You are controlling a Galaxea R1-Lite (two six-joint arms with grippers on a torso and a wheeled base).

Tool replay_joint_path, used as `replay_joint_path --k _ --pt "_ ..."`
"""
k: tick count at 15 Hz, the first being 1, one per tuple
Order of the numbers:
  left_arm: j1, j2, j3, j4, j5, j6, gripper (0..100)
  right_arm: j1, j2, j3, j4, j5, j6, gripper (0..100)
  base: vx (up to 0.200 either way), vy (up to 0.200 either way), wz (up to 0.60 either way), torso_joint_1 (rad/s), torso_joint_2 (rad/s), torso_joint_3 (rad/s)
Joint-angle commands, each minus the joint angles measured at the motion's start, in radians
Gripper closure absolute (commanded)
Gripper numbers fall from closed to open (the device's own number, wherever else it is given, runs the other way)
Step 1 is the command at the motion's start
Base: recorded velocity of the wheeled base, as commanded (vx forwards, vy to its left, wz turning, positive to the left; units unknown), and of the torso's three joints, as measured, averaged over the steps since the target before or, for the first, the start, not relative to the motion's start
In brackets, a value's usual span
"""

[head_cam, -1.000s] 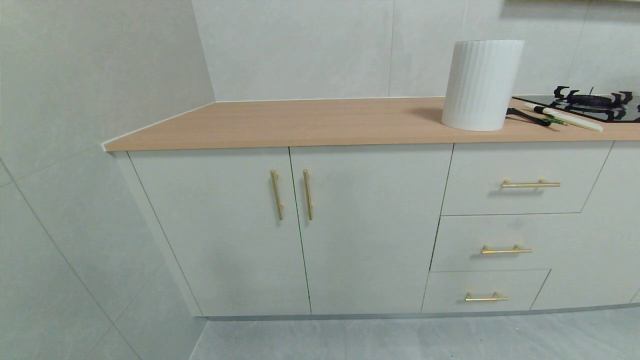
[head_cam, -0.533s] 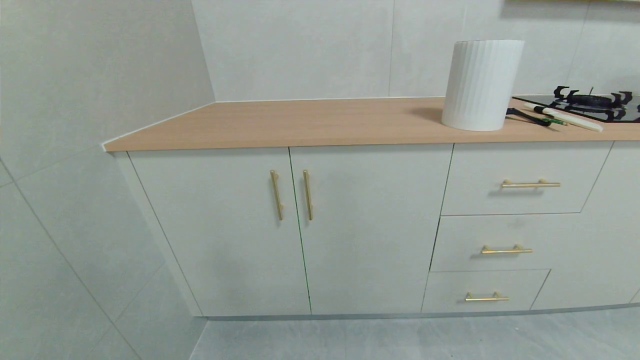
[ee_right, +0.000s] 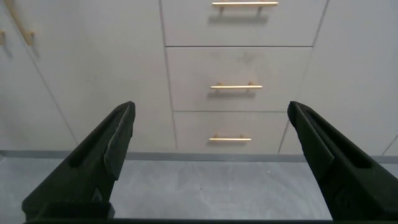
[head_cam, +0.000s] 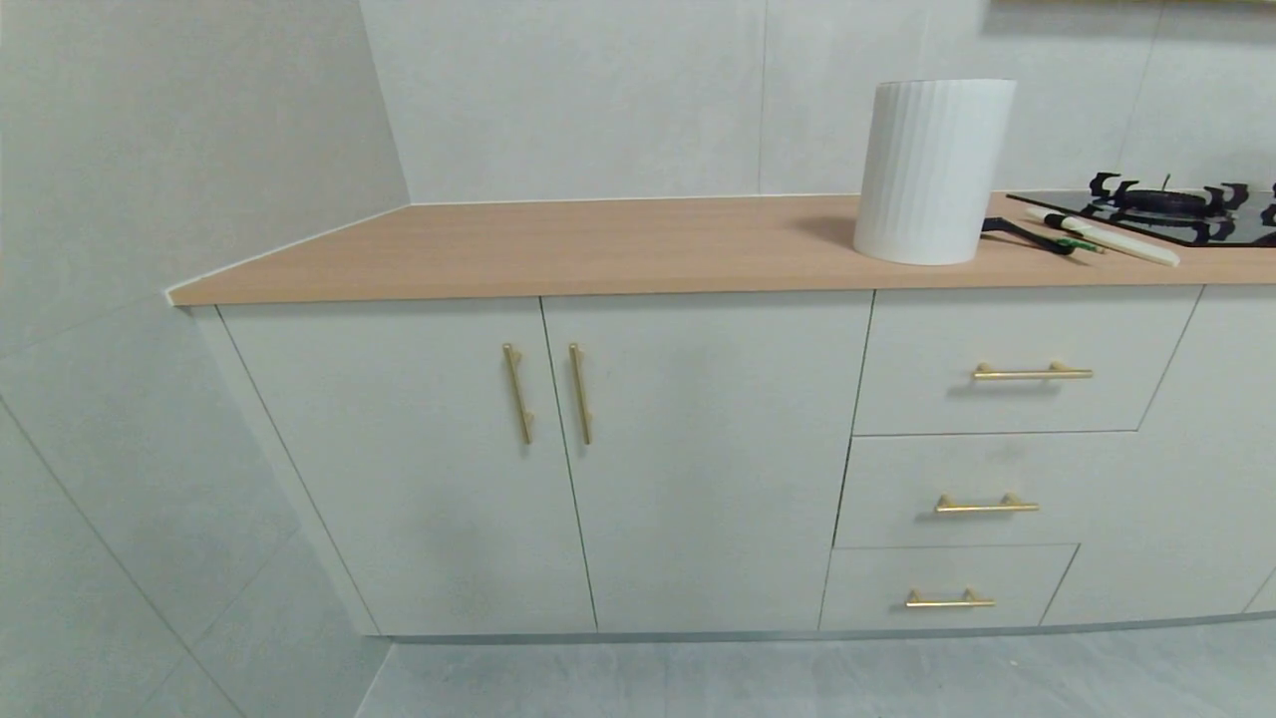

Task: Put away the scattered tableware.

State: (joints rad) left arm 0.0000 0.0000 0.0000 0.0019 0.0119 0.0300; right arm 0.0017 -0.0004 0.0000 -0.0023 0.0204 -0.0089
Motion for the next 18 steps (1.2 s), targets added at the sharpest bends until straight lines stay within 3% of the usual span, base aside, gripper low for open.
replay_joint_path --k 1,8,18 --pt "0.0 0.0 0.0 0.0 0.0 -0.005 0 0.0 0.002 0.0 -0.001 0.001 0.0 0 0.0 -0.2 0.0 0.002 0.01 -0.002" --pt "0.0 0.0 0.0 0.0 0.0 -0.018 0 0.0 0.0 0.0 -0.001 0.0 0.003 0 0.0 -0.2 0.0 0.001 0.0 0.001" --pt "0.0 0.0 0.0 0.0 0.0 -0.03 0 0.0 0.0 0.0 -0.001 0.0 0.004 0 0.0 0.0 0.0 0.0 0.0 0.0"
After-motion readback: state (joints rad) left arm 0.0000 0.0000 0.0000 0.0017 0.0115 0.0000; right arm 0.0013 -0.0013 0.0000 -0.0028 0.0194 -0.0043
